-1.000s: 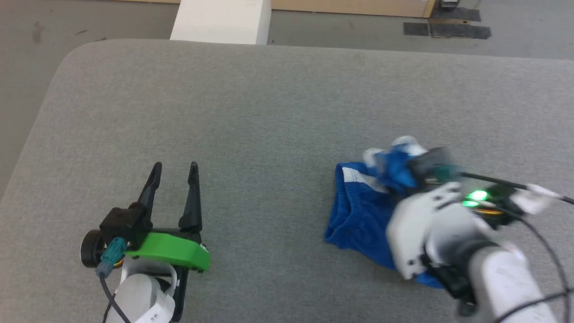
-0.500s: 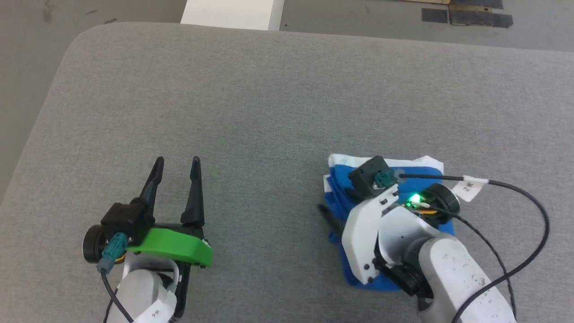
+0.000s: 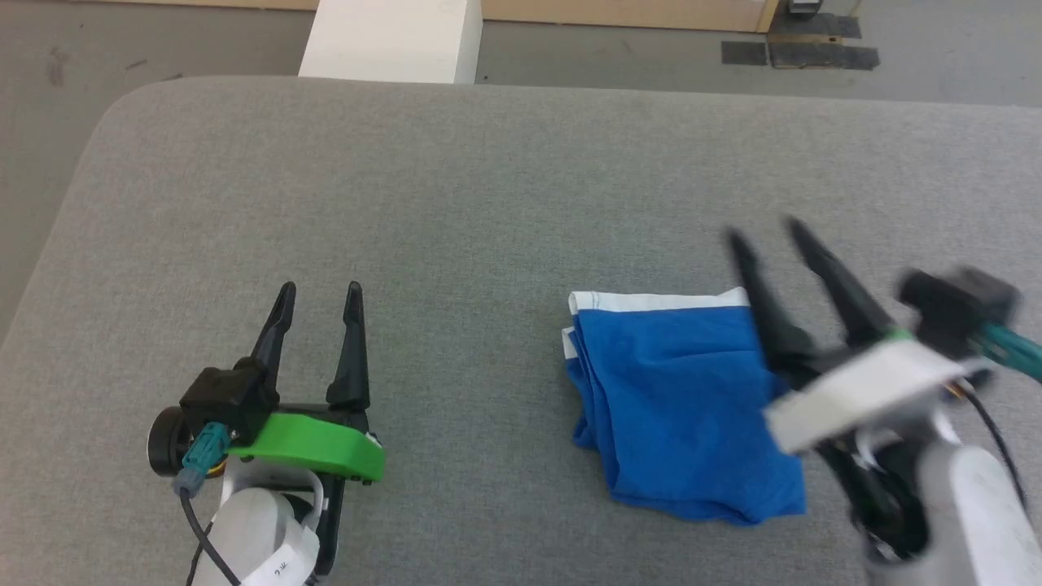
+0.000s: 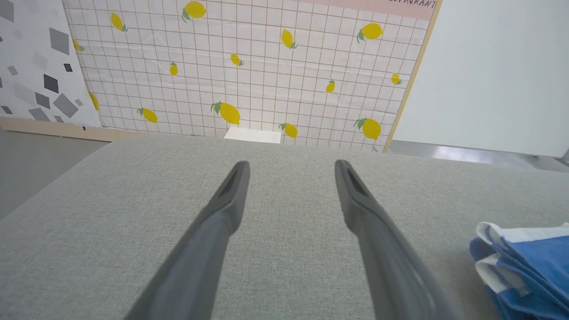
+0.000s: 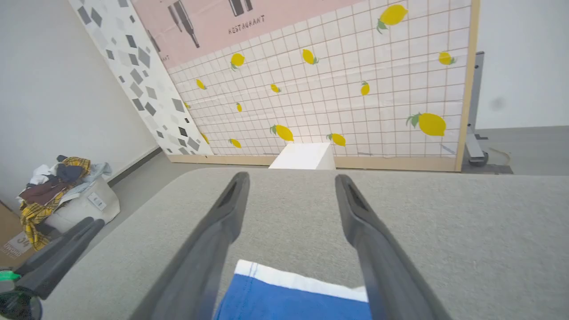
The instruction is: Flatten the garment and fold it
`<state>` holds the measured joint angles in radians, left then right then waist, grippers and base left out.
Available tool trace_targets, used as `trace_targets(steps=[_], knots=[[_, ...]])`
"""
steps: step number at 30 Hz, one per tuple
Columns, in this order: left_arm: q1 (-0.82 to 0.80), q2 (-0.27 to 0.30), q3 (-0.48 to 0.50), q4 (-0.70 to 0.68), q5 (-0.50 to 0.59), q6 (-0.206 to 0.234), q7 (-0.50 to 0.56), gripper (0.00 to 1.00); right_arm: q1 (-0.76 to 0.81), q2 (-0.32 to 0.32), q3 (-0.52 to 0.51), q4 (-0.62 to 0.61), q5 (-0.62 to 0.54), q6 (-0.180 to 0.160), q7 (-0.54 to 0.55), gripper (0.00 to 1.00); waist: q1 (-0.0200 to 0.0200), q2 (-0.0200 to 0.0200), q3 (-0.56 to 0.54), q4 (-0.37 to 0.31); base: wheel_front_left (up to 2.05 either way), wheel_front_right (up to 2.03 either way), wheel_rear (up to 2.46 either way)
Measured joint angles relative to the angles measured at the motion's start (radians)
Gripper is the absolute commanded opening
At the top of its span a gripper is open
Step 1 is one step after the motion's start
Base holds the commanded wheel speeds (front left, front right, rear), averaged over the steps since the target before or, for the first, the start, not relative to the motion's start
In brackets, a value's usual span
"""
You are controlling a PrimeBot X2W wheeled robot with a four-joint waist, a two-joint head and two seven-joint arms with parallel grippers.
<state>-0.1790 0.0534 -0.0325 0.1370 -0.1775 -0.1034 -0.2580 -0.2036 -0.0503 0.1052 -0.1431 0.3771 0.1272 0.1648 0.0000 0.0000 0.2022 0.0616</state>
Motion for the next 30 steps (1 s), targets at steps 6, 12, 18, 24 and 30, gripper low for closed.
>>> trace_targets(steps=[6, 12, 18, 24, 30], knots=[[0.004, 0.0, -0.001, -0.006, 0.0, 0.0, 0.0, 1.0, 0.118, -0.001, -0.112, 0.081, -0.007, 0.0, 0.002, 1.0, 0.0, 0.0, -0.004, -0.008, 0.0, 0.0, 0.0], [0.004, 0.0, -0.002, -0.006, 0.0, -0.001, 0.0, 1.0, 0.138, -0.001, -0.13, 0.192, -0.016, 0.0, 0.056, 1.0, 0.0, 0.0, 0.004, -0.01, 0.0, 0.0, 0.0], [0.004, 0.0, -0.004, -0.002, 0.0, -0.001, 0.0, 1.0, 0.118, 0.0, -0.123, 0.3, -0.017, 0.0, 0.124, 1.0, 0.0, 0.0, 0.009, -0.001, 0.0, 0.0, 0.0], [0.004, 0.0, -0.003, 0.002, 0.0, -0.002, 0.0, 1.0, 0.079, -0.001, -0.083, 0.364, -0.042, 0.0, 0.223, 0.75, 0.0, 0.0, 0.011, 0.002, 0.0, 0.0, 0.0], [0.008, 0.0, 0.011, 0.0, 0.002, -0.002, 0.0, 1.0, 0.058, 0.0, -0.057, 0.353, -0.1, 0.0, 0.29, 0.0, 0.0, 0.0, 0.011, -0.012, 0.0, 0.0, 0.0]])
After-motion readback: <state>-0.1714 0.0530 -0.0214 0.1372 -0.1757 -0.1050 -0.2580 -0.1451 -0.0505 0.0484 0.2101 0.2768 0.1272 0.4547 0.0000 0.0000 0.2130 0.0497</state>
